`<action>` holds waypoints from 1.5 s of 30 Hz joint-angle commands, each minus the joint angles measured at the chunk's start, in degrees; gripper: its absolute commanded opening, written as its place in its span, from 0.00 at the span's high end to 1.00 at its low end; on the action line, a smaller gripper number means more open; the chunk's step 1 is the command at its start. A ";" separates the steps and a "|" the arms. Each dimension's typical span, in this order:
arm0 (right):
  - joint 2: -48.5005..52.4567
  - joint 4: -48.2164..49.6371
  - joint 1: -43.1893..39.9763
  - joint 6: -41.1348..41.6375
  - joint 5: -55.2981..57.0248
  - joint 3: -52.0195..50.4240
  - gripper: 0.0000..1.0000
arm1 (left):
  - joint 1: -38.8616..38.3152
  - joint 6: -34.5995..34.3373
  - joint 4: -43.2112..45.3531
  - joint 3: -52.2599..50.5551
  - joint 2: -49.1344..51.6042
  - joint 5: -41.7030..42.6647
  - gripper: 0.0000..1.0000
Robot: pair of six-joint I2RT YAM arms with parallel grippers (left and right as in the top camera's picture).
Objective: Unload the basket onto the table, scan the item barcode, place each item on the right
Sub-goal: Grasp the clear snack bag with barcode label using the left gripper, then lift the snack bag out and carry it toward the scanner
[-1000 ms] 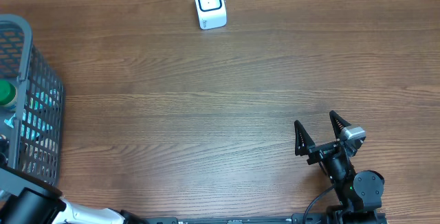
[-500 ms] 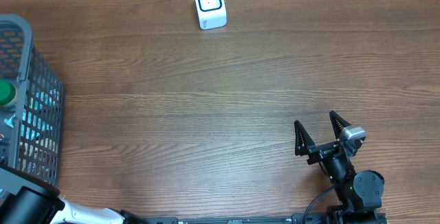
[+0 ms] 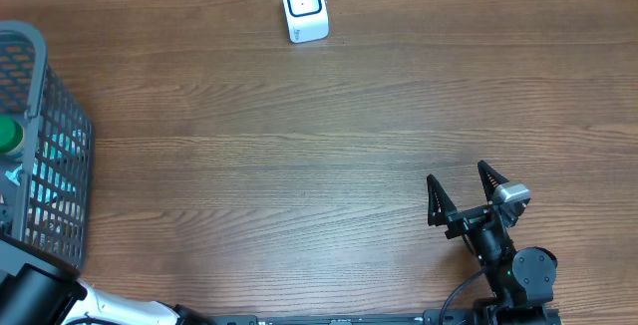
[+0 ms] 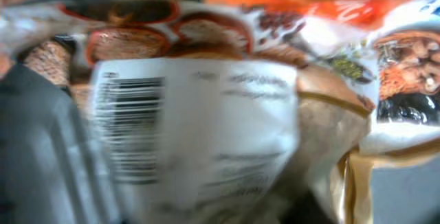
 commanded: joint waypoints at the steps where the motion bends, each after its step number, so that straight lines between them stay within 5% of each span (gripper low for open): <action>1: -0.57 0.31 -0.33 -0.22 -0.02 -0.61 0.00 | 0.26 0.66 -1.27 -2.38 4.48 -1.18 0.93; 13: -0.57 0.31 -0.33 -0.22 0.00 -0.61 0.00 | 0.15 0.42 -5.68 -1.01 1.46 1.53 0.96; 23: -0.57 0.31 -0.33 -0.22 -0.02 -0.61 0.00 | 0.15 0.42 -9.40 4.81 -14.34 12.33 0.96; 27: -0.57 0.31 -0.33 -0.22 -0.02 -0.61 0.00 | 0.15 -3.39 -8.33 7.80 -21.55 20.13 0.96; 33: -0.57 0.31 -0.33 -0.22 -0.02 -0.61 0.00 | -0.61 -17.68 0.79 10.58 -29.38 42.97 0.96; 38: -0.57 0.31 -0.33 -0.22 -0.02 -0.61 0.00 | -5.64 -25.31 7.89 11.23 -34.73 48.41 0.96; 45: -0.57 0.31 -0.33 -0.22 -0.02 -0.61 0.00 | -21.86 -20.96 11.63 11.23 -41.81 45.24 0.96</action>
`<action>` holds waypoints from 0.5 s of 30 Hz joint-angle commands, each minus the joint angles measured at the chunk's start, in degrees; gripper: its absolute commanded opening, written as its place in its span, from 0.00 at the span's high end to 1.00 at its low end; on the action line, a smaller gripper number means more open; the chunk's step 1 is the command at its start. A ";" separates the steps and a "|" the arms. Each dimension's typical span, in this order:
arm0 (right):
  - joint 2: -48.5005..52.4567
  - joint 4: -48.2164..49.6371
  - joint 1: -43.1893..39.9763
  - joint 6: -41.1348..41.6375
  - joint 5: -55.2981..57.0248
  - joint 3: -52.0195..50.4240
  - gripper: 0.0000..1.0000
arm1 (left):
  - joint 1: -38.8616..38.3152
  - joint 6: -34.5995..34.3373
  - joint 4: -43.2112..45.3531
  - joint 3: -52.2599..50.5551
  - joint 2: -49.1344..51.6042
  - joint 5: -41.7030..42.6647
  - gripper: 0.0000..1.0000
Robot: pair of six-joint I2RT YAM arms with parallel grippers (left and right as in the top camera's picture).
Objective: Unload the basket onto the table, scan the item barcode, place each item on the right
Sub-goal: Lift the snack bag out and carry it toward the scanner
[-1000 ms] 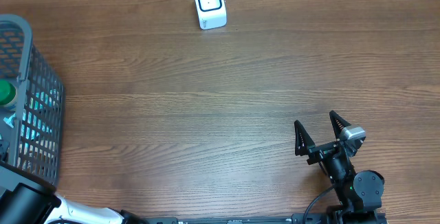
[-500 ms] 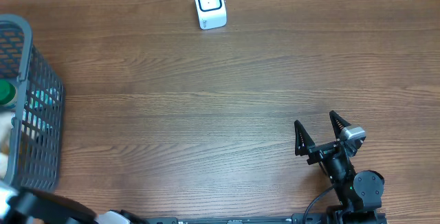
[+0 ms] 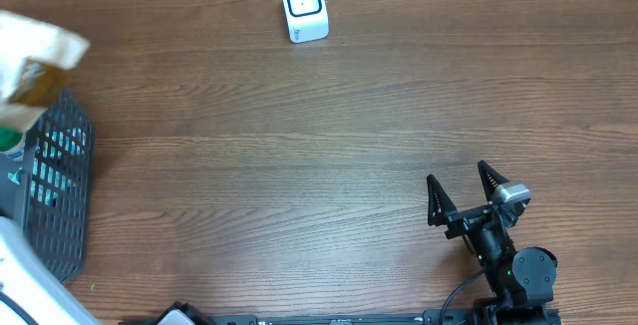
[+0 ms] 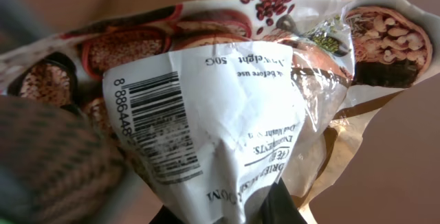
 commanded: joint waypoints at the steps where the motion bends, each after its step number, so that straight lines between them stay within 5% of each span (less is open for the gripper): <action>1: -0.57 0.28 -0.33 -0.22 -0.02 -0.61 0.00 | -9.22 3.76 -1.33 1.42 -4.26 -0.52 0.96; 9: -0.57 0.28 -0.33 -0.22 -0.02 -0.61 0.00 | -38.60 13.53 -21.38 0.26 0.81 -19.19 0.95; 15: -0.57 0.28 -0.33 -0.22 -0.02 -0.61 0.00 | -52.70 19.37 -20.79 -0.15 12.81 -22.56 0.96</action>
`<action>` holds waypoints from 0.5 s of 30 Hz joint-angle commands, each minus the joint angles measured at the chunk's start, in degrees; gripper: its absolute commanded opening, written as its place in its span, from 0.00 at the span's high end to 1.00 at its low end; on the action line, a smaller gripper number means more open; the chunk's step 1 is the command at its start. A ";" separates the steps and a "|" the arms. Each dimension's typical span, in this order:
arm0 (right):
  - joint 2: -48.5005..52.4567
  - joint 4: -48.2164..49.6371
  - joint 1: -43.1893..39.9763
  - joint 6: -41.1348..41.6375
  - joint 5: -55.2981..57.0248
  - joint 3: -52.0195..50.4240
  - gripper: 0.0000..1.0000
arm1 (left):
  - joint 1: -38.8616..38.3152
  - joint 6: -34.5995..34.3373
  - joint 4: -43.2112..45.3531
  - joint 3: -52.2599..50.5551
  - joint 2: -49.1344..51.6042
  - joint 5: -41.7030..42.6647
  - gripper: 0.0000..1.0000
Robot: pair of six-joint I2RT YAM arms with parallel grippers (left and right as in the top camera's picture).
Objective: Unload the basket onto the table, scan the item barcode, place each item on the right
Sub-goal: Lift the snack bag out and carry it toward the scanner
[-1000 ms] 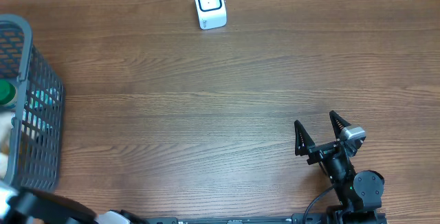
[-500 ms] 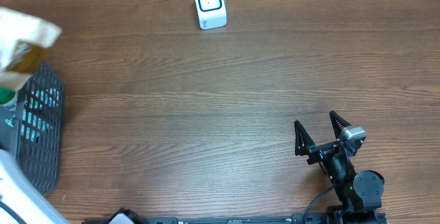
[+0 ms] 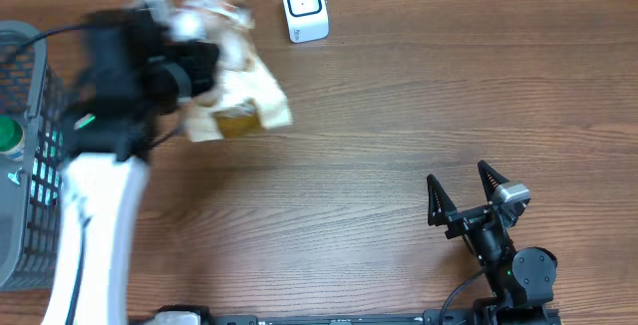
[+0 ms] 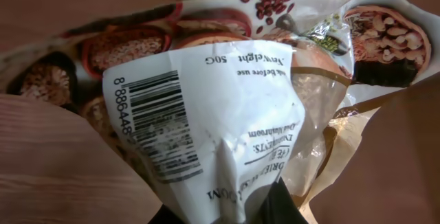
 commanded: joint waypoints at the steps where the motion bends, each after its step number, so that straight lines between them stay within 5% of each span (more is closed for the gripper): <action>1: -0.57 0.28 -0.33 -0.22 0.00 -0.61 0.00 | -6.54 5.42 1.27 -0.81 8.00 -4.68 0.96; 11: -0.57 0.28 -0.33 -0.22 0.00 -0.61 0.00 | -9.86 3.63 0.92 -0.81 26.73 8.79 0.96; 15: -0.57 0.28 -0.33 -0.22 0.00 -0.61 0.00 | -9.86 0.85 -0.83 -0.81 30.91 8.22 0.96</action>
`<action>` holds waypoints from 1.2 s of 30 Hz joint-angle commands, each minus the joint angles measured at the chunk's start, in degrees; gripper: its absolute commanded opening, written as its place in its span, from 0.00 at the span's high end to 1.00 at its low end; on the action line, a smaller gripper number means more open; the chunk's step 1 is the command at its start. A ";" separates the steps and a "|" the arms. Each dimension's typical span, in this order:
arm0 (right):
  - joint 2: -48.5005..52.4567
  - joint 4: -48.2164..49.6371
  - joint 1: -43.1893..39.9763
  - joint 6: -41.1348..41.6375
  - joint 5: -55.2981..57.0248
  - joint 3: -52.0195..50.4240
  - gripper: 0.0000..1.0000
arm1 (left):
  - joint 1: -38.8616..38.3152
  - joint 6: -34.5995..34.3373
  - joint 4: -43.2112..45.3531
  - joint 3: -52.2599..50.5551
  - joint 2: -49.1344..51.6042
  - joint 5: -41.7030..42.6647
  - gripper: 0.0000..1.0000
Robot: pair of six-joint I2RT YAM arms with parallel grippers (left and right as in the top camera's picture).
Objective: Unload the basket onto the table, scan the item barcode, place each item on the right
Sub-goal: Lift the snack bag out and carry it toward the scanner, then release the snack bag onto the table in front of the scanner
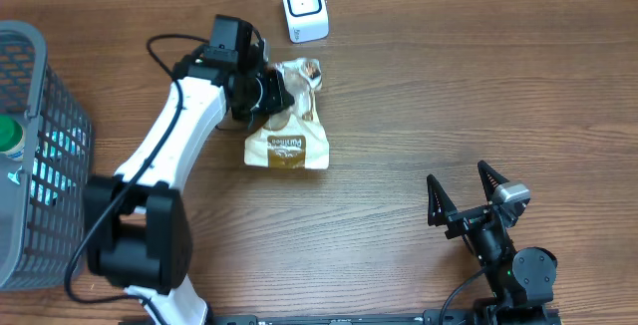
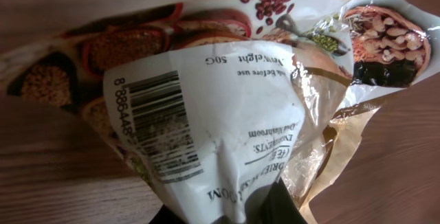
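Note:
The item is a tan snack bag (image 1: pixel 287 136) with a white barcode label (image 2: pixel 158 128), printed with nuts and beans. My left gripper (image 1: pixel 267 96) is shut on the bag's end and holds it over the table, just below and left of the white barcode scanner (image 1: pixel 303 6) at the far edge. In the left wrist view the bag (image 2: pixel 227 93) fills the frame, its barcode facing the camera, and the fingers are mostly hidden behind it. My right gripper (image 1: pixel 465 191) stands open at the near right, nothing between its fingers.
A grey wire basket (image 1: pixel 40 156) stands at the left edge, with a green-capped item (image 1: pixel 8 134) inside. The wooden table (image 1: pixel 449 96) stretches between the scanner and the right arm.
My left arm has carried the bag a little right and nearer, from left of the scanner to just below it. The bag now hangs steady over the table. The right arm stayed still.
First my left gripper was down in the basket, shut on the bag. Then the bag was lifted above the basket at the far left. After that it was out over the table left of the scanner, and now it is held just below the scanner.

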 commanded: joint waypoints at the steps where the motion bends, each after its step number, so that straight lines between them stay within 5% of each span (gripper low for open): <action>1: -0.57 0.28 -0.33 -0.22 0.00 -0.61 0.00 | -0.37 -2.43 -0.90 -0.33 3.96 2.51 0.96; 5: -0.57 0.28 -0.33 -0.22 0.00 -0.61 0.00 | -0.37 -2.58 -0.90 -0.33 6.58 2.49 0.92; 8: -0.57 0.28 -0.33 -0.22 0.00 -0.61 0.00 | -0.37 -2.60 -1.09 -0.33 7.52 2.45 0.50; 11: -0.57 0.28 -0.33 -0.22 0.00 -0.61 0.00 | -0.37 -3.34 -1.57 -0.33 7.65 0.81 0.22; 20: -0.57 0.28 -0.33 -0.24 0.00 -0.61 0.00 | 1.18 -2.97 -2.80 -0.24 3.52 -1.88 0.16; 31: -0.57 0.28 -0.33 -0.22 0.02 -0.61 0.00 | 2.40 5.95 -4.94 -0.24 -15.08 -8.39 0.18; 36: -0.57 0.28 -0.33 -0.22 0.00 -0.61 0.00 | 5.66 8.66 -5.25 -0.20 -24.15 -8.39 0.09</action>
